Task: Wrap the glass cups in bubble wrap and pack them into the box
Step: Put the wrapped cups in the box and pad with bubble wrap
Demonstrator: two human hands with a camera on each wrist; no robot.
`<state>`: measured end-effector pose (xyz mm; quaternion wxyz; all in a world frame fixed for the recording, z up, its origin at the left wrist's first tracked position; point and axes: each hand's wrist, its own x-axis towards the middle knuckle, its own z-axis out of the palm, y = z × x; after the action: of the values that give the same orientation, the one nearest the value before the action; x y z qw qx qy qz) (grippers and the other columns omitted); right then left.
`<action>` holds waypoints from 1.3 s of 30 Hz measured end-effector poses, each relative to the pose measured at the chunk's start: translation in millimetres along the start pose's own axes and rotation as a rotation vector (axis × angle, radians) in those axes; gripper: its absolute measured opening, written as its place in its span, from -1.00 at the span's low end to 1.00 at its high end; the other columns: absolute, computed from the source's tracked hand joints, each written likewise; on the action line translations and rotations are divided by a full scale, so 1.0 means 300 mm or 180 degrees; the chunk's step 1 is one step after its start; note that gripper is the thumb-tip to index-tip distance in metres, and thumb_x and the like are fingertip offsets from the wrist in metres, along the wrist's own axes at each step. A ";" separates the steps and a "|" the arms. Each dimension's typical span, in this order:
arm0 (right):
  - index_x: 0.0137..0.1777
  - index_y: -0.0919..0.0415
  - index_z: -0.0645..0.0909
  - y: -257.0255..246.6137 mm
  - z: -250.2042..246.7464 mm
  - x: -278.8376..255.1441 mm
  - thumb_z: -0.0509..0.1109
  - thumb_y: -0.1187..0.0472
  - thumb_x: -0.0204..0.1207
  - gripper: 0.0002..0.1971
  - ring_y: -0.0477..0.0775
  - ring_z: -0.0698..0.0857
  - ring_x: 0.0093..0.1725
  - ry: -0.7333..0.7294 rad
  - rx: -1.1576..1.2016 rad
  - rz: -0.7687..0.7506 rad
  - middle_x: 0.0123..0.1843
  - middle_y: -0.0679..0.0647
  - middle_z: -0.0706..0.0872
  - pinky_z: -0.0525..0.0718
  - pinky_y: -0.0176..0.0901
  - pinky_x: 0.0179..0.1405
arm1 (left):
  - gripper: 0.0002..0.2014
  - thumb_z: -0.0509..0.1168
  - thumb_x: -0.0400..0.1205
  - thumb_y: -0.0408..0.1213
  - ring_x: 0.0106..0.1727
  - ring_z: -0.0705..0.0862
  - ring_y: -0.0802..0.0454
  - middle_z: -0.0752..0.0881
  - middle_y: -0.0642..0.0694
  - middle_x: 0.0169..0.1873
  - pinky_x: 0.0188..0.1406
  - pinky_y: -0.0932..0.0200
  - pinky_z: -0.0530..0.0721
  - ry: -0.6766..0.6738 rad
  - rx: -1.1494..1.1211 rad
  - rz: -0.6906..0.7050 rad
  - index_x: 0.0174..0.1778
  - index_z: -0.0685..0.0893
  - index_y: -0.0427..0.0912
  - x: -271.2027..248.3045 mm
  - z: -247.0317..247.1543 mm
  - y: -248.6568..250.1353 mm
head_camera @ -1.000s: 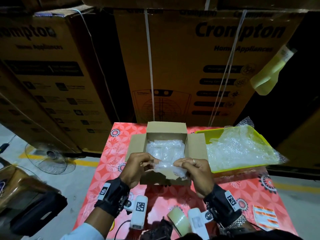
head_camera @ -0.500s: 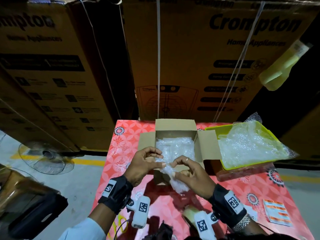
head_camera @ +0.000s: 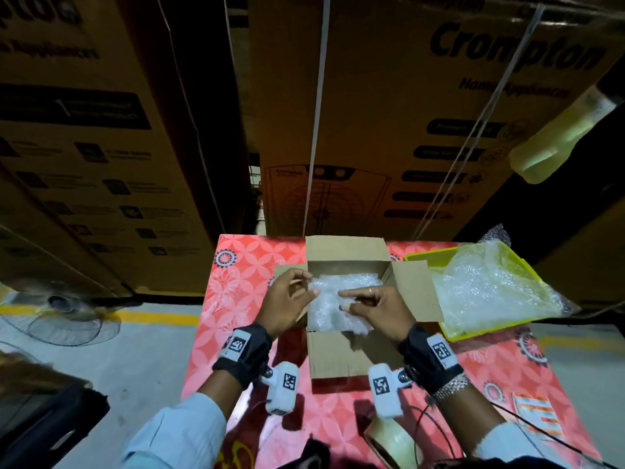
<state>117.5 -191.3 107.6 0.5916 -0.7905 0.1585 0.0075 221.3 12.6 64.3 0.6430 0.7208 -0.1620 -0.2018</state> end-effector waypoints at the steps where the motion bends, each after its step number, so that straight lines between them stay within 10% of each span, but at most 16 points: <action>1: 0.18 0.08 0.84 0.026 0.011 0.040 0.60 0.38 0.51 -0.71 -0.04 0.83 0.14 0.0107 -0.0165 0.0007 0.17 0.00 0.86 0.77 -0.02 0.28 | -0.64 0.52 0.64 -0.27 0.42 0.65 0.00 0.65 -0.14 0.38 0.54 -0.10 0.61 -0.0121 0.0414 0.0082 0.33 0.65 -0.03 0.003 -0.003 -0.025; 4: 0.21 0.05 0.83 0.102 0.056 0.147 0.57 0.32 0.54 -0.72 -0.13 0.80 0.13 0.0105 -0.0896 0.0014 0.19 -0.03 0.85 0.74 -0.04 0.33 | -0.23 0.49 0.65 -0.17 0.78 0.14 0.06 0.19 0.03 0.78 0.79 -0.14 0.11 -0.0581 0.1623 0.0146 0.75 0.27 0.05 -0.026 0.013 -0.086; 9: 0.40 0.16 0.74 0.168 0.102 0.243 0.45 0.40 0.62 -0.64 -0.06 0.74 0.24 -0.0640 -0.1781 0.0471 0.32 0.05 0.79 0.62 -0.33 0.25 | -0.04 0.40 0.71 -0.01 0.79 -0.32 0.22 -0.27 0.26 0.78 0.79 -0.33 -0.19 -0.0636 0.1858 0.0185 0.84 -0.17 0.14 -0.072 0.045 -0.149; 21: 0.29 -0.03 0.62 0.174 0.133 0.284 0.57 0.15 0.56 -0.66 0.13 0.77 0.04 -0.0790 -0.3032 0.0334 0.04 0.03 0.83 0.71 -0.04 0.03 | -0.08 0.36 0.71 0.14 0.77 -0.34 0.30 -0.29 0.42 0.75 0.75 -0.46 -0.20 -0.0602 0.1650 0.0158 0.83 -0.13 0.23 -0.082 0.029 -0.190; 27: 0.33 0.20 0.75 0.163 0.124 0.286 0.39 0.24 0.69 -0.74 0.20 0.80 0.14 -0.0970 -0.3050 0.0327 0.28 0.17 0.81 0.74 -0.01 0.17 | -0.09 0.38 0.70 0.14 0.77 -0.33 0.31 -0.25 0.45 0.75 0.69 -0.26 -0.37 -0.0533 0.1653 0.0144 0.82 -0.09 0.25 -0.079 0.029 -0.194; 32: -0.03 0.32 0.69 0.158 0.097 0.237 0.31 0.12 0.73 -0.74 0.27 0.77 -0.05 -0.1033 -0.3298 0.0342 0.02 0.24 0.82 0.76 0.12 -0.01 | -0.08 0.38 0.68 0.19 0.78 -0.32 0.29 -0.24 0.47 0.75 0.68 -0.23 -0.38 -0.0511 0.1655 0.0155 0.81 -0.09 0.28 -0.076 0.025 -0.196; 39: 0.28 0.30 0.47 0.152 0.105 0.207 0.16 -0.05 0.76 -0.62 0.32 0.65 0.17 -0.1338 -0.3247 0.0764 0.19 0.25 0.65 0.62 0.12 0.05 | -0.08 0.34 0.64 0.27 0.78 -0.31 0.29 -0.23 0.48 0.74 0.65 -0.27 -0.36 -0.0522 0.1685 0.0151 0.81 -0.09 0.30 -0.076 0.023 -0.198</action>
<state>170.1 -188.2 43.4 0.1485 -0.9343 0.1024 0.3076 196.7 25.1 6.5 0.4216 0.8410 -0.2774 -0.1950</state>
